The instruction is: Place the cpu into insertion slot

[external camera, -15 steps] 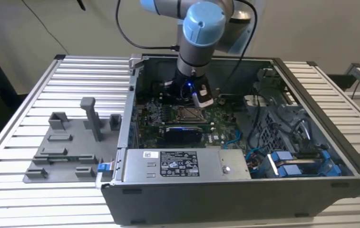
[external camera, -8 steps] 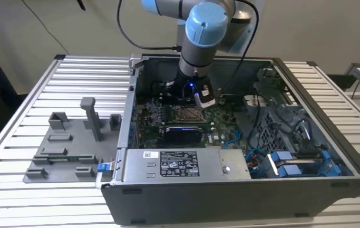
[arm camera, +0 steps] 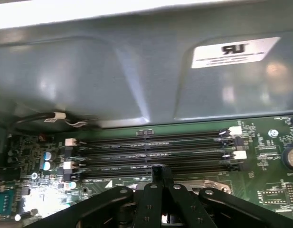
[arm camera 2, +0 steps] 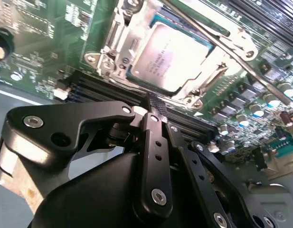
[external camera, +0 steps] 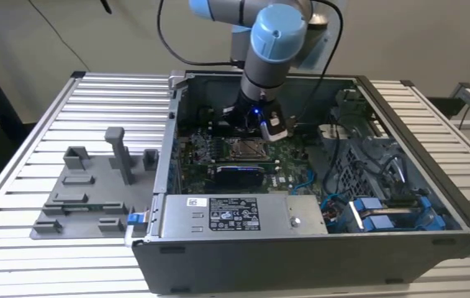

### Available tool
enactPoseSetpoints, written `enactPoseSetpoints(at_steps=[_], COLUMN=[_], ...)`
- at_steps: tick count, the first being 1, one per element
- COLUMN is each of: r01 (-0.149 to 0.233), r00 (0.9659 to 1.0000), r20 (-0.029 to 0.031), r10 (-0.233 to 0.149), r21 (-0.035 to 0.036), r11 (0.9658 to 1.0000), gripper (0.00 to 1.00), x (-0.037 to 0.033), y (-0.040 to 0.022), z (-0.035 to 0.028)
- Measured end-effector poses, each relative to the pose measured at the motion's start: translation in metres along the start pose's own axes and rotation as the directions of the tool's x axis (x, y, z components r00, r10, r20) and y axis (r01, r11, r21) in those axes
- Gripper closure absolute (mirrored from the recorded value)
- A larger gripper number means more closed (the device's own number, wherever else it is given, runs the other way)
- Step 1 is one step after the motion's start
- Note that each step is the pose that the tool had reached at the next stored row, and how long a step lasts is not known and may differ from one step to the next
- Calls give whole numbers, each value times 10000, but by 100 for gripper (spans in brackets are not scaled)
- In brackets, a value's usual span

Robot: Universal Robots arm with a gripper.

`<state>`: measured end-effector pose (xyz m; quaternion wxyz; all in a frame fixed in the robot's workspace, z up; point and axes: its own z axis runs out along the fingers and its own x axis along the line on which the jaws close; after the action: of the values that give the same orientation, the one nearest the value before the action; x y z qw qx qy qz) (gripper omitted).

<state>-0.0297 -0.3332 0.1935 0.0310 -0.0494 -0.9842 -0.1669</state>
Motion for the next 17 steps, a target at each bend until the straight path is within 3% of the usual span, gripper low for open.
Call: enactPoseSetpoints(at_steps=[17], r01=[1], r00=[10000], r20=[-1], r10=[-1], r21=[-6], r11=[10000], gripper=[89], x=[-156], y=[14], z=[1])
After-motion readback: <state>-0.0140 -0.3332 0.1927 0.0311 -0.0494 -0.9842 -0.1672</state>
